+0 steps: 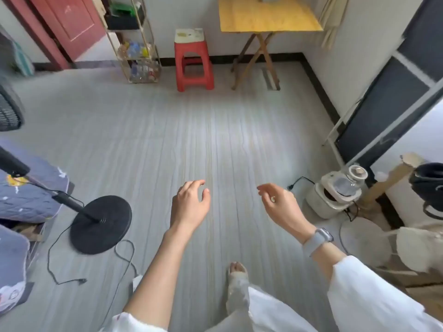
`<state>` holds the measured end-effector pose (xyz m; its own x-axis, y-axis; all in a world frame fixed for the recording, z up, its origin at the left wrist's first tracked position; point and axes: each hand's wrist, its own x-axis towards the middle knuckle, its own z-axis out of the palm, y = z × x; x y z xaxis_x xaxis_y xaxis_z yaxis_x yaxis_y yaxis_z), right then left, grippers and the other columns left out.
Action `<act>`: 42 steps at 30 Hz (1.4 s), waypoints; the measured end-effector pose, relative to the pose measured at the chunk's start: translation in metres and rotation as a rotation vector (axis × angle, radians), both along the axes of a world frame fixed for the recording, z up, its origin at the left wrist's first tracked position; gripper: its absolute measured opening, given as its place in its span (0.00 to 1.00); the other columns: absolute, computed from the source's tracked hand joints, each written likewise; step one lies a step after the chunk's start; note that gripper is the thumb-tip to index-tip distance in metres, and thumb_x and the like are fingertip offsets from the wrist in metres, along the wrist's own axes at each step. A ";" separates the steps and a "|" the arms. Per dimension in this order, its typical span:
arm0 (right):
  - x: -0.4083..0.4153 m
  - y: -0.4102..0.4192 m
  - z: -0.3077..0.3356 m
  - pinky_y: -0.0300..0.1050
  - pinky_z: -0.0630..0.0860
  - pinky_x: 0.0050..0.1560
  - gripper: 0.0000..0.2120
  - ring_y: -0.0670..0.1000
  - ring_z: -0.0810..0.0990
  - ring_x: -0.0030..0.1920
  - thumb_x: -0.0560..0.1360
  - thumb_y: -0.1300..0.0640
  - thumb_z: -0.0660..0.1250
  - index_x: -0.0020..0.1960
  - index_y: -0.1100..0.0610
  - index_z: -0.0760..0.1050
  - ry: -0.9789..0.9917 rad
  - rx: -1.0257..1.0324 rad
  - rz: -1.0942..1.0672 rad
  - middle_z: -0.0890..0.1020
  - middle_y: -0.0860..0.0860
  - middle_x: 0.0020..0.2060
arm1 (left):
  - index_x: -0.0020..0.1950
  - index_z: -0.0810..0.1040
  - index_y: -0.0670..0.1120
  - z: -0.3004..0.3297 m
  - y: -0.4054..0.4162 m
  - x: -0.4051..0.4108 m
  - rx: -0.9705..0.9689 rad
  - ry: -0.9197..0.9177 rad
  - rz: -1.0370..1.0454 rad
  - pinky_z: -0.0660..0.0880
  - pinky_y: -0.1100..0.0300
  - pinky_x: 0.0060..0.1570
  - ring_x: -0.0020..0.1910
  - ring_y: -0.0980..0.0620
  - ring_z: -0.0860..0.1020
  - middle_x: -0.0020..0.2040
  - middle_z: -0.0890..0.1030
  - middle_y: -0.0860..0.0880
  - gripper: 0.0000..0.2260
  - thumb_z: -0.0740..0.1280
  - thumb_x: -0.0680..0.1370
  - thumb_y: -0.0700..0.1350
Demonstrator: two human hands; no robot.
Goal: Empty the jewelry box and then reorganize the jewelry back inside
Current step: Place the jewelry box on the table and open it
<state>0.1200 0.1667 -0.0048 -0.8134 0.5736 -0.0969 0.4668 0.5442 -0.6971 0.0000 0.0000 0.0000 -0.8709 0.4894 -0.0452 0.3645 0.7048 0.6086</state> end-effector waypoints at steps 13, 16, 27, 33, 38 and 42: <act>-0.345 0.112 -0.011 0.42 0.70 0.50 0.13 0.52 0.77 0.55 0.76 0.60 0.57 0.57 0.57 0.76 -0.008 -0.023 0.132 0.81 0.52 0.54 | 0.62 0.74 0.42 -0.012 0.089 -0.320 -0.047 0.050 0.163 0.66 0.52 0.60 0.61 0.44 0.72 0.61 0.76 0.43 0.14 0.61 0.77 0.43; -0.432 0.137 -0.014 0.41 0.70 0.54 0.13 0.52 0.75 0.58 0.77 0.60 0.57 0.58 0.57 0.75 -0.006 -0.017 0.124 0.79 0.52 0.56 | 0.63 0.73 0.42 -0.015 0.112 -0.409 -0.057 0.045 0.148 0.66 0.52 0.60 0.61 0.44 0.72 0.62 0.75 0.44 0.15 0.61 0.78 0.44; -0.691 0.252 -0.002 0.35 0.64 0.55 0.13 0.52 0.73 0.60 0.77 0.61 0.57 0.58 0.58 0.75 -0.029 -0.004 -0.004 0.79 0.52 0.57 | 0.64 0.73 0.42 -0.001 0.258 -0.701 -0.068 0.051 -0.019 0.65 0.55 0.60 0.62 0.45 0.71 0.62 0.75 0.44 0.15 0.61 0.78 0.44; -0.823 0.350 -0.020 0.37 0.65 0.55 0.13 0.53 0.74 0.59 0.77 0.61 0.57 0.59 0.59 0.75 -0.028 0.019 -0.029 0.78 0.54 0.57 | 0.65 0.72 0.43 -0.022 0.362 -0.827 -0.062 0.038 -0.096 0.64 0.55 0.60 0.63 0.46 0.70 0.63 0.74 0.46 0.16 0.60 0.78 0.45; -0.946 0.436 -0.018 0.46 0.71 0.58 0.13 0.54 0.76 0.57 0.76 0.61 0.58 0.58 0.58 0.75 -0.043 0.012 -0.014 0.79 0.54 0.56 | 0.65 0.72 0.44 -0.018 0.444 -0.945 -0.079 0.022 -0.107 0.65 0.55 0.60 0.63 0.46 0.71 0.63 0.74 0.46 0.16 0.60 0.78 0.45; -1.040 0.489 -0.006 0.50 0.71 0.57 0.13 0.56 0.75 0.56 0.76 0.61 0.57 0.58 0.58 0.75 -0.066 0.037 0.018 0.79 0.55 0.55 | 0.64 0.73 0.43 0.000 0.497 -1.039 -0.043 0.058 -0.065 0.65 0.53 0.60 0.62 0.46 0.71 0.62 0.75 0.46 0.15 0.61 0.78 0.44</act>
